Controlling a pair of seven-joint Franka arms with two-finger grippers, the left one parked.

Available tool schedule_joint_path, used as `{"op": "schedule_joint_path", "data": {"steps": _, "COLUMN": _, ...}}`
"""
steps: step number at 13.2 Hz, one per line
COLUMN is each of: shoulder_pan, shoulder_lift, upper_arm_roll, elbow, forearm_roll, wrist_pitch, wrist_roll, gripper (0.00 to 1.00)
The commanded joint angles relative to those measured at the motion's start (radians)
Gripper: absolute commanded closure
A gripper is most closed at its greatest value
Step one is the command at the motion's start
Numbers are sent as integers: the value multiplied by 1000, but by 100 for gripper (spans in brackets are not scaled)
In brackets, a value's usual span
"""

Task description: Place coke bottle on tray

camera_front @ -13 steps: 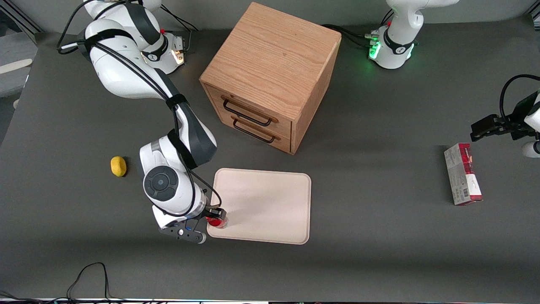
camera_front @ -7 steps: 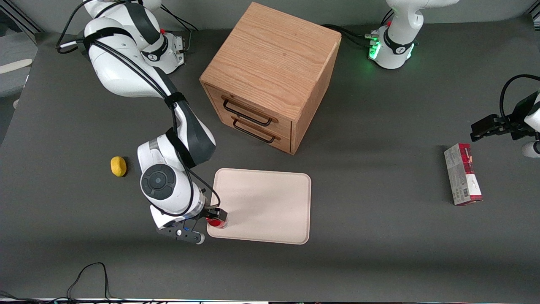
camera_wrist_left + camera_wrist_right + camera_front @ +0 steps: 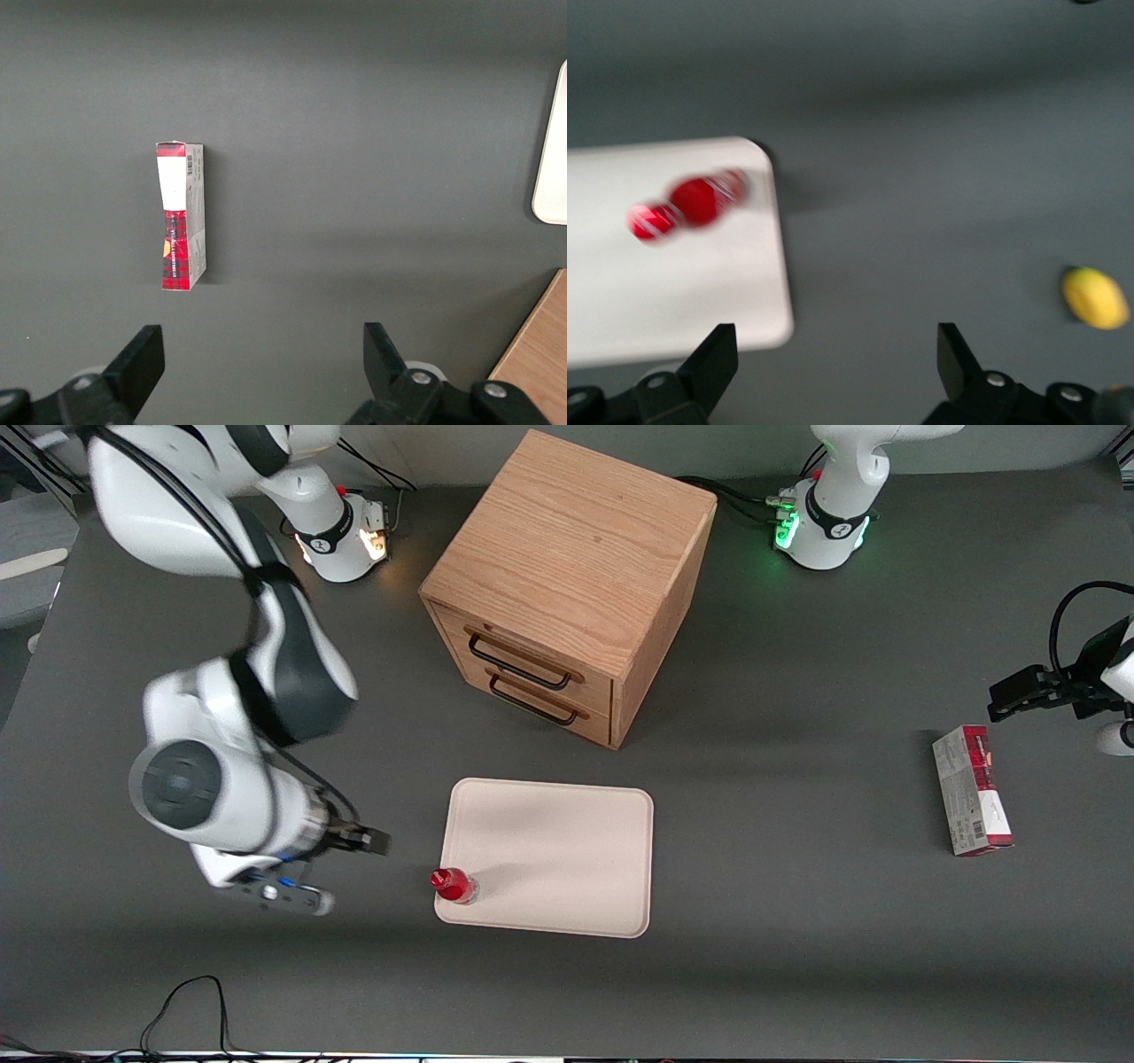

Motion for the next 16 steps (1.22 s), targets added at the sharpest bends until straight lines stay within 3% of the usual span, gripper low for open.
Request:
{"op": "schedule_joint_path", "data": {"steps": 1, "shoulder_pan": -78, "shoulder_lift": -325, "upper_arm_roll": 1, "elbow": -413, "forearm_roll": 30, "wrist_pitch": 37, "wrist_roll": -149, "gripper": 0}}
{"op": "schedule_joint_path", "data": {"steps": 7, "shoulder_pan": -96, "shoulder_lift": -665, "upper_arm_roll": -127, "elbow": -662, "forearm_roll": 90, "wrist_pitch": -21, "wrist_roll": -410, "gripper": 0}}
{"op": "schedule_joint_path", "data": {"steps": 11, "shoulder_pan": -69, "shoulder_lift": -671, "upper_arm_roll": -150, "elbow": -610, "forearm_roll": 119, "wrist_pitch": -76, "wrist_roll": -466, "gripper": 0}}
{"op": "schedule_joint_path", "data": {"steps": 13, "shoulder_pan": -3, "shoulder_lift": -667, "upper_arm_roll": -225, "elbow": -590, "forearm_roll": 120, "wrist_pitch": -98, "wrist_roll": -526, "gripper": 0}}
{"op": "schedule_joint_path", "data": {"steps": 16, "shoulder_pan": 0, "shoulder_lift": -658, "upper_arm_roll": -233, "elbow": -570, "forearm_roll": 120, "wrist_pitch": -99, "wrist_roll": -529, "gripper": 0}}
